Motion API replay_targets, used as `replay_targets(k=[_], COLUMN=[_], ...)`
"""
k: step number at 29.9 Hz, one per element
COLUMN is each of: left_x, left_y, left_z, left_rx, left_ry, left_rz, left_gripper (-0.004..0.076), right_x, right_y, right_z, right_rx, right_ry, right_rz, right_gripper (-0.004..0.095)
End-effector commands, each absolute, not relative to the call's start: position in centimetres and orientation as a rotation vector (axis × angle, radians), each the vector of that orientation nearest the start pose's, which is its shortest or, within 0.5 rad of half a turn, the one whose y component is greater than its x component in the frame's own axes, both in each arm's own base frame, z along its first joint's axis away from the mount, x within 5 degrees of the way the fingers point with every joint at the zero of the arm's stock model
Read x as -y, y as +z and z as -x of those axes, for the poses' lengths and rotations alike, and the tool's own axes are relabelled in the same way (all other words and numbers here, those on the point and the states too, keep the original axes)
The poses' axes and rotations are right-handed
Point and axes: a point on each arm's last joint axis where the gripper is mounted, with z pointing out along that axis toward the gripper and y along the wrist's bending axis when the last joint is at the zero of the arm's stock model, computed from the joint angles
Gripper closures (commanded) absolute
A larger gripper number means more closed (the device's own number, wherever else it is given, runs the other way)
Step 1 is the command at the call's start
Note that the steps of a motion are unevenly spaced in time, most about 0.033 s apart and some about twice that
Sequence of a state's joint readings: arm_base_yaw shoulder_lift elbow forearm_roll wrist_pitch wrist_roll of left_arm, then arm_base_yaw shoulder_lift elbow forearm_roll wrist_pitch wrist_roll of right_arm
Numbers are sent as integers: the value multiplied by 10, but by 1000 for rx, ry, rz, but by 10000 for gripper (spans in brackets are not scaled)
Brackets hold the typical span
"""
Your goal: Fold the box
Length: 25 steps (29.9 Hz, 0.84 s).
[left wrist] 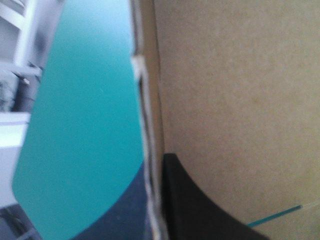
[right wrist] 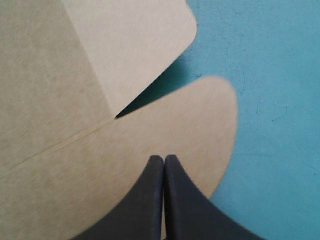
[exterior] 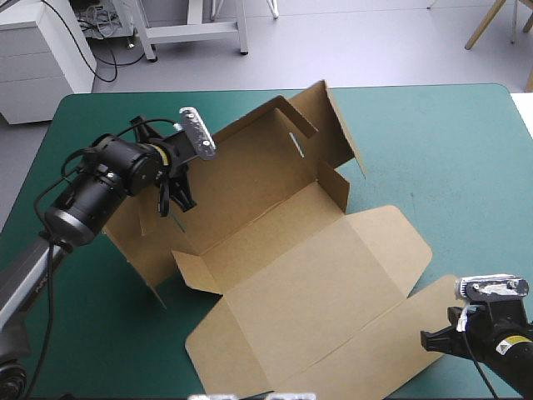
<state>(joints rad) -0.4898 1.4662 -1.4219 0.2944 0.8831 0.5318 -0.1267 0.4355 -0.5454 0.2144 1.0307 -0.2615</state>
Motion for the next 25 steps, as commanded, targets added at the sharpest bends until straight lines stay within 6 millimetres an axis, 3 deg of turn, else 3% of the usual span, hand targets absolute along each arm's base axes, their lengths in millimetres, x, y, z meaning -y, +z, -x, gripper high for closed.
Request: replay_targets(k=[1, 7, 17, 25], left_x=[158, 196, 239, 269], left_y=[407, 403, 411, 391], left_z=[-289, -278, -253, -245], left_rx=[-1724, -1562, -1250, -1199], left_ry=[469, 474, 571, 686], left_rz=[-1289, -1405, -1532, -1579], left_gripper=[734, 734, 734, 734], right_x=[-8, -8, -8, -8], right_y=[293, 293, 293, 293], right_z=[-69, -69, -69, -69], right_rx=[-2303, -2303, -2303, -2303], right_ry=[80, 80, 80, 80], right_rz=[117, 117, 117, 117], right_gripper=[927, 927, 927, 927])
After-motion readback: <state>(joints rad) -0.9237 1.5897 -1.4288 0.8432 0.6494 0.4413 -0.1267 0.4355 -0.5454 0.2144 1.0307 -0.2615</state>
